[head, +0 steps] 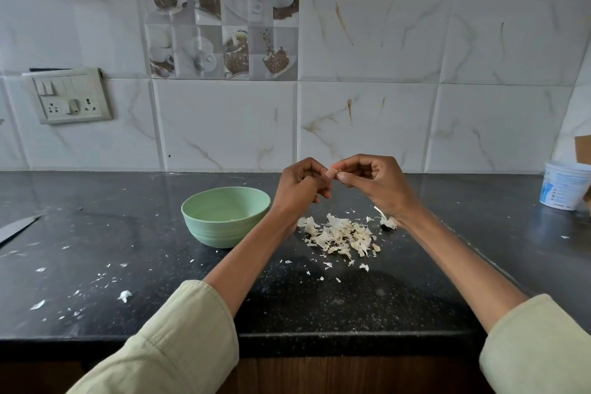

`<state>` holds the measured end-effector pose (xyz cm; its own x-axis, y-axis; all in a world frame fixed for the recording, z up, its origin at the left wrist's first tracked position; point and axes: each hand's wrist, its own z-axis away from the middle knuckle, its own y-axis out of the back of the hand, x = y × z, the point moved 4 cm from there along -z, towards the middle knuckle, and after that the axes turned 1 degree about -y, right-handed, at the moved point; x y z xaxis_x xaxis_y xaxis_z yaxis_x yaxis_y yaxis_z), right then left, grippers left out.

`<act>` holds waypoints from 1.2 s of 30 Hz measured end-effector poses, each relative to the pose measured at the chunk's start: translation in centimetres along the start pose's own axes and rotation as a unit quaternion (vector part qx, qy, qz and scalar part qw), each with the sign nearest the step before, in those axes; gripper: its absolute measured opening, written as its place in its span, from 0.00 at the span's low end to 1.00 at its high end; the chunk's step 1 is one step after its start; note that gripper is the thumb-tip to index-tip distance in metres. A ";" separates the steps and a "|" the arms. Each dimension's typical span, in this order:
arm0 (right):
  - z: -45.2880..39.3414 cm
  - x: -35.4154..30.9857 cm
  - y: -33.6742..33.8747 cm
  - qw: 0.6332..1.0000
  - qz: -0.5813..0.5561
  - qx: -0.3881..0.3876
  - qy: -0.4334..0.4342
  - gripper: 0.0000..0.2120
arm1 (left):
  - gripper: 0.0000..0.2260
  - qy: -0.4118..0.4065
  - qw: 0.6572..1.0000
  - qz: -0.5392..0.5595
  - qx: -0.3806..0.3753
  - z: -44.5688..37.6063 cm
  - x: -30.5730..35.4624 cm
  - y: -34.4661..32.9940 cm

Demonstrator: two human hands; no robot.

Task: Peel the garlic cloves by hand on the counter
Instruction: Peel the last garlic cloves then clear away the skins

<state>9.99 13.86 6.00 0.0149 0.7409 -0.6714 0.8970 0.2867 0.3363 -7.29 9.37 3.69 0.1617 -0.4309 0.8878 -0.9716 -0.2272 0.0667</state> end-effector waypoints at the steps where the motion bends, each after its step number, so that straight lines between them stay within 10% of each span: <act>1: 0.0 0.1 0.1 1.000 0.003 0.007 -0.002 0.07 | 0.06 -0.003 1.000 -0.003 -0.005 0.0 0.0 -0.1; 25: -0.1 0.0 0.6 0.995 0.090 0.042 -0.016 0.02 | 0.13 -0.013 0.999 -0.032 -0.030 -0.6 -0.3 -0.7; 31: 0.2 -0.3 0.6 0.982 0.177 0.069 -0.005 0.09 | 0.07 -0.126 0.934 -0.331 0.038 0.3 0.2 -0.4; 36: 1.6 0.1 1.1 0.970 0.239 0.034 -0.014 0.09 | 0.02 -0.170 0.923 -0.341 0.052 1.4 2.3 -0.6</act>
<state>11.63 13.29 5.25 0.4476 0.7623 -0.4674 0.8120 -0.1275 0.5696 -6.12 7.33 5.03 0.7921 -0.4016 0.4598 -0.6043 -0.6220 0.4978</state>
